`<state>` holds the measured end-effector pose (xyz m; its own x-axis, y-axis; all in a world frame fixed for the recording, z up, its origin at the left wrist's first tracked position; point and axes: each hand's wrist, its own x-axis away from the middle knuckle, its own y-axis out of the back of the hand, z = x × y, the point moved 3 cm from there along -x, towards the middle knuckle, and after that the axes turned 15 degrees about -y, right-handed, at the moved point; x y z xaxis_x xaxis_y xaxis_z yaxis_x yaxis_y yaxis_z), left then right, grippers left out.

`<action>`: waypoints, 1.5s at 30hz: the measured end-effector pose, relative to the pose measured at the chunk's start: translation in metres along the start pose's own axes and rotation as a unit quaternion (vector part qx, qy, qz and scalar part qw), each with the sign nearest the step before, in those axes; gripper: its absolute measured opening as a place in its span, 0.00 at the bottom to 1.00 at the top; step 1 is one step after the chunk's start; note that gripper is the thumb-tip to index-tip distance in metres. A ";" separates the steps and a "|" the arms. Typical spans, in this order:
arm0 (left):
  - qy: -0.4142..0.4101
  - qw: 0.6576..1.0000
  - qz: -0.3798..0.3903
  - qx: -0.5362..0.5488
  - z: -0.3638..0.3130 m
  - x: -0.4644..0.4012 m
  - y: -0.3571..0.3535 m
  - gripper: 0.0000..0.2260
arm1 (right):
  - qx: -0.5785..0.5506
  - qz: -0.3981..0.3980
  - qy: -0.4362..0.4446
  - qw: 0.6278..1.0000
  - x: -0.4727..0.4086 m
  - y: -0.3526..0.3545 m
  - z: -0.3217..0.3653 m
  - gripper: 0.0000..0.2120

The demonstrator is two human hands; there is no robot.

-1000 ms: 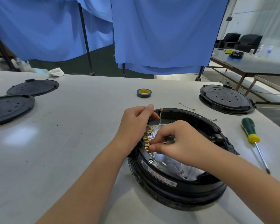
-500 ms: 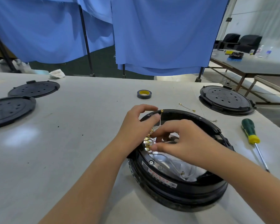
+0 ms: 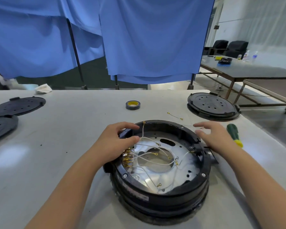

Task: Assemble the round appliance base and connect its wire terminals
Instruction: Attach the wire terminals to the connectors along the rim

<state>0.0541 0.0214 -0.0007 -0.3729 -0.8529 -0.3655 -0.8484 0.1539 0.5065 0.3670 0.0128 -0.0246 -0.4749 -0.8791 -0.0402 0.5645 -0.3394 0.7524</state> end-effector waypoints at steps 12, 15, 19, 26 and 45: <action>-0.005 1.000 -0.004 -0.002 0.001 0.000 0.003 0.09 | 0.162 -0.059 -0.028 0.985 -0.037 -0.020 -0.004 0.06; -0.005 1.000 -0.006 -0.007 0.001 0.000 0.002 0.09 | 0.136 -0.044 -0.045 0.989 -0.033 -0.019 -0.004 0.03; -0.015 1.000 -0.013 -0.016 -0.001 0.001 0.001 0.09 | -0.093 -0.040 -0.025 0.995 -0.014 -0.002 0.004 0.04; -0.086 0.989 -0.100 -0.068 -0.020 0.005 0.003 0.07 | -0.174 0.070 0.121 0.975 0.046 0.023 0.067 0.06; -0.097 0.972 -0.122 0.175 -0.050 0.011 -0.011 0.03 | -0.050 0.100 0.262 0.959 0.103 -0.007 0.087 0.05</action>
<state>0.0783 -0.0150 0.0287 -0.1795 -0.7809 -0.5983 -0.9837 0.1483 0.1015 0.2551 -0.0465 0.0231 0.0388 -0.9683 -0.2467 0.6837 -0.1543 0.7133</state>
